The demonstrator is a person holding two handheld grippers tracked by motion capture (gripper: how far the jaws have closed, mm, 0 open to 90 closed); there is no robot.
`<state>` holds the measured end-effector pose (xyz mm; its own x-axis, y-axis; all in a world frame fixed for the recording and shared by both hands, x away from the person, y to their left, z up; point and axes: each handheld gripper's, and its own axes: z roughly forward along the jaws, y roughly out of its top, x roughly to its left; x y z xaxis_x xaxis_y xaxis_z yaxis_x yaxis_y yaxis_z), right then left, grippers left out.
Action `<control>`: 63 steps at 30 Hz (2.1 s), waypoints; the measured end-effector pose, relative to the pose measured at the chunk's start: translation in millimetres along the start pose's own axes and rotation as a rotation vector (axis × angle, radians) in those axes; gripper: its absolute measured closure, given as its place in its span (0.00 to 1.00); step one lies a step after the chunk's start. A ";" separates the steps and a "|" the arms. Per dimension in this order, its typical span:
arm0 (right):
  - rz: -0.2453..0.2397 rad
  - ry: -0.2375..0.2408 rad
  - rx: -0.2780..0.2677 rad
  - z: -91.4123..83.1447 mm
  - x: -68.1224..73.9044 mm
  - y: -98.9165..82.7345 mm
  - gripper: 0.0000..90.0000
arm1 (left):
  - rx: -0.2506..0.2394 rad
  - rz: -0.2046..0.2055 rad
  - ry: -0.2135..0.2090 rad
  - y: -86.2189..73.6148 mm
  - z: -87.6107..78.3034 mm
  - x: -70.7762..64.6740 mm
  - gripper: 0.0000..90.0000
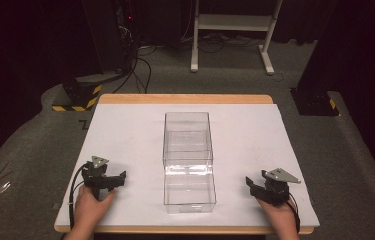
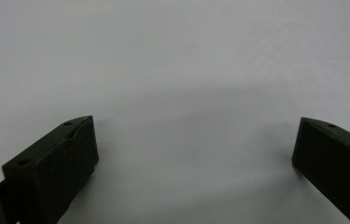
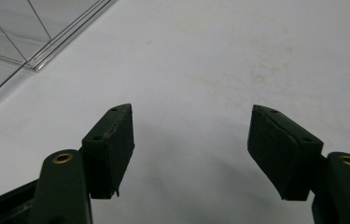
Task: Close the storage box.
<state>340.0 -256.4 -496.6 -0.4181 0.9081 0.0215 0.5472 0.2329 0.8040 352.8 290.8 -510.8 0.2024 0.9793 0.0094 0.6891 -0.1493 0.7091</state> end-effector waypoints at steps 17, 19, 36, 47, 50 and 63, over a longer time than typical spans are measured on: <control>-0.026 0.025 -0.028 -12.2 12.2 6.4 0.34 | 0.002 0.001 0.000 0.1 -0.1 0.1 0.01; -0.030 0.028 -0.032 -13.1 13.1 7.1 0.34 | 0.002 0.000 -0.001 0.1 -0.1 0.1 0.01; -0.046 0.069 -0.056 -22.8 29.8 13.9 0.35 | 0.002 0.000 -0.001 0.1 -0.1 0.1 0.01; -0.091 0.100 -0.077 -29.6 45.6 17.5 0.36 | 0.000 -0.001 0.000 0.0 0.0 0.0 0.01; -0.105 0.112 -0.083 -30.8 49.0 18.8 0.36 | 0.000 0.000 0.000 0.0 0.0 0.1 0.01; -0.125 0.150 -0.105 -37.5 62.3 22.5 0.34 | 0.000 0.000 0.000 0.0 0.0 0.1 0.01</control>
<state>299.1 -207.7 -454.8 -0.5859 0.8104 -0.0004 0.4091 0.2962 0.8631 352.8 290.9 -510.8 0.2029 0.9792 0.0095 0.6891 -0.1497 0.7090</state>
